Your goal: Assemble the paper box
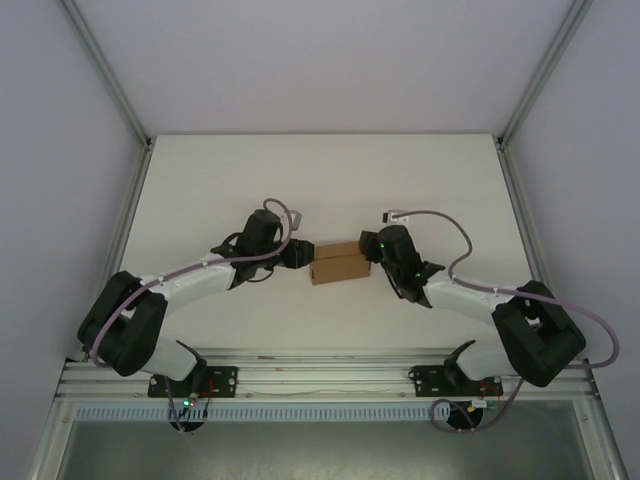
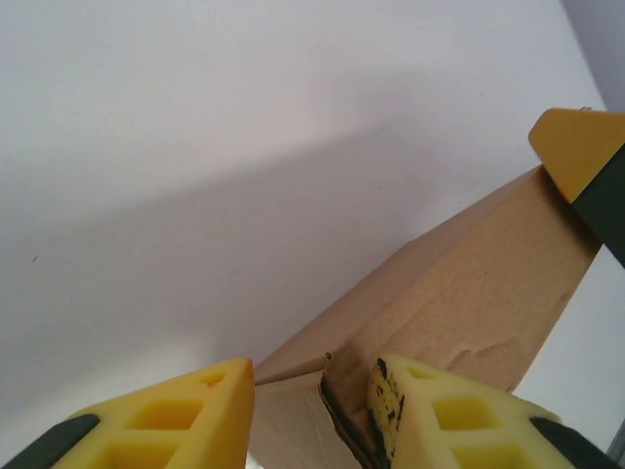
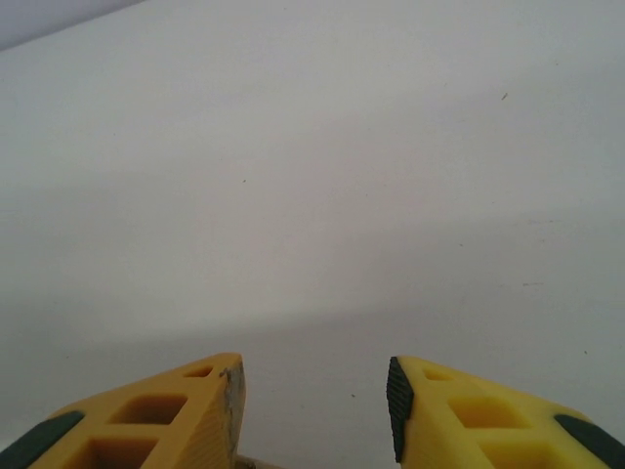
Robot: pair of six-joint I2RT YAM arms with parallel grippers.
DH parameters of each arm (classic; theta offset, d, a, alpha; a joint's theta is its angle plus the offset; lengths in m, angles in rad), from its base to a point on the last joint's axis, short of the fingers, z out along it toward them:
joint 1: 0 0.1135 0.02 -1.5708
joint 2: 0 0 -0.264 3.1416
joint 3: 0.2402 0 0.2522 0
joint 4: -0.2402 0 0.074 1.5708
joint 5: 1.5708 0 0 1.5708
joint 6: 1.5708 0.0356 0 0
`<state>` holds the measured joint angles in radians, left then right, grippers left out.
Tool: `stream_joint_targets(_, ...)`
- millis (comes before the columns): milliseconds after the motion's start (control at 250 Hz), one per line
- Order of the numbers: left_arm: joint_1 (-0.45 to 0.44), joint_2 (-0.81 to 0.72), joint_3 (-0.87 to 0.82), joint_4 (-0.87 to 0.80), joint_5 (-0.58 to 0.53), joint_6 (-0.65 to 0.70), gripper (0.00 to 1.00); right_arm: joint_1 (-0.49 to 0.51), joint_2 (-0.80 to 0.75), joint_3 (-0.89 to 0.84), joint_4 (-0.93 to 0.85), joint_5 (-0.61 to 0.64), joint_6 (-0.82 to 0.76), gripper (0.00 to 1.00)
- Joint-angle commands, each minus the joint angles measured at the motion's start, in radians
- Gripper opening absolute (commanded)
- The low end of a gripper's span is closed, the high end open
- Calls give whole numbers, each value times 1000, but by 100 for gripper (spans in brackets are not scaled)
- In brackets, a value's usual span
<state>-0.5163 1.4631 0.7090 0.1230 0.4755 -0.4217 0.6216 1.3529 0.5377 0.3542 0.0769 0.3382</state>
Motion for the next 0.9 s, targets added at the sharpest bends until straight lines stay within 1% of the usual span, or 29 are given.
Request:
stream_joint_targets(0, -11, 117, -121, -46, -4, 20, 35, 6, 24, -98, -2, -97, -68, 43)
stream_joint_targets(60, -14, 136, -140, -3, 17, 26, 35, 7, 36, -126, 45, -115, -89, 43)
stream_joint_targets(128, -19, 155, -153, 22, 3, 35, 31, 6, 57, -155, 101, -131, -116, 42)
stream_joint_targets(232, -31, 153, -180, 67, -10, 43, 30, 6, 79, -196, 177, -131, -140, 40)
stream_joint_targets(332, -47, 111, -199, 83, -31, 49, 30, 6, 63, -206, 186, -143, -153, 38)
stream_joint_targets(432, -57, 58, -199, 57, -51, 59, 31, 8, 22, -199, 159, -163, -166, 36)
stream_joint_targets(644, -83, -4, -143, 4, -63, 56, 45, 8, -33, -150, 71, -201, -179, 37)
stream_joint_targets(688, -88, -9, -125, -2, -66, 56, 52, 8, -40, -133, 48, -191, -163, 38)
stream_joint_targets(739, -89, -17, -110, 5, -73, 55, 60, 7, -50, -108, 13, -191, -159, 40)
stream_joint_targets(819, -88, -26, -88, 13, -92, 47, 64, 8, -67, -62, -44, -175, -140, 43)
stream_joint_targets(871, -88, -36, -67, 0, -112, 42, 65, 8, -80, -28, -89, -174, -138, 46)
stream_joint_targets(895, -88, -43, -61, -6, -119, 39, 67, 8, -87, -16, -105, -169, -135, 49)
